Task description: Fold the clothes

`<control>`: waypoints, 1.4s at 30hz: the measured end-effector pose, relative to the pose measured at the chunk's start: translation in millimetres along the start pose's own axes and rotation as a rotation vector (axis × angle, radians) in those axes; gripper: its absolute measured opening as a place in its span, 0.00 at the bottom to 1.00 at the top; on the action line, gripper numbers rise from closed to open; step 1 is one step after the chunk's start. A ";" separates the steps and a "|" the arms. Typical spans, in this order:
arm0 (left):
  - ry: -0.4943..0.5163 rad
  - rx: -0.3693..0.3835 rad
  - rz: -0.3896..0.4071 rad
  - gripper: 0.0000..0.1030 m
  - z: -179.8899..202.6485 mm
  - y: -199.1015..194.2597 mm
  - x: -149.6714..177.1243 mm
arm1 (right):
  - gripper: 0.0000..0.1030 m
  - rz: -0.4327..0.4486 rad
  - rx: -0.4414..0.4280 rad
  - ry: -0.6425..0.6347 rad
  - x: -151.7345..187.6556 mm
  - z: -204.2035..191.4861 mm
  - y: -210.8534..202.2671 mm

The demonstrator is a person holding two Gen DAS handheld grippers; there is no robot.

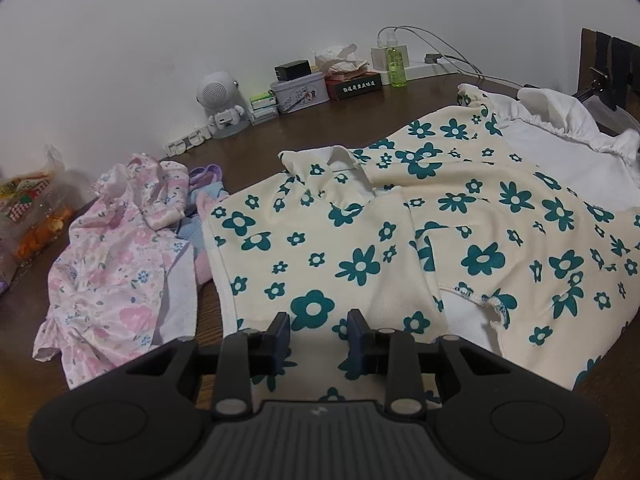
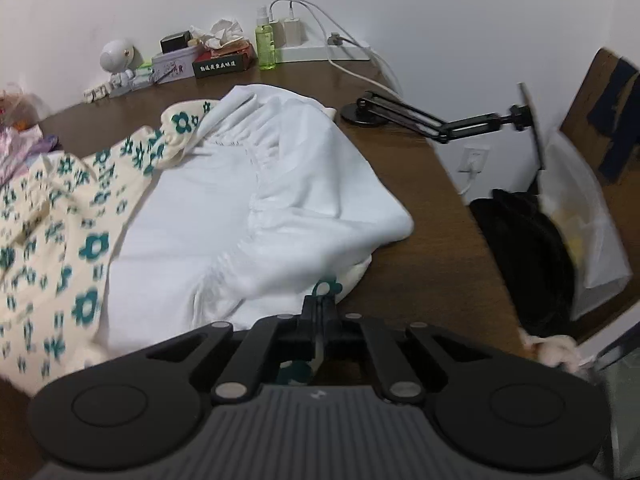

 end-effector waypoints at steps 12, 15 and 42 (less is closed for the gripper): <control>0.031 -0.023 0.016 0.27 0.2 1.5 0.0 | 0.18 0.029 -0.087 0.043 33.9 -1.6 -75.2; 0.026 -0.022 0.017 0.27 0.3 1.5 0.4 | 0.30 0.075 -0.114 -0.008 14.6 -15.7 -62.6; 0.080 0.044 0.096 0.40 -1.9 2.5 -37.5 | 0.53 0.085 -0.040 -0.106 -105.3 -25.1 4.0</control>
Point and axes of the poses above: each gripper's, at about its wrist camera, not at the fingertips, and y roughly the way its jaws point, z to its right, x to its underside, the point moved 10 cm from there along y, roughly the way its jaws point, and after that the axes turned 2 degrees about z, right-handed, at the moved point
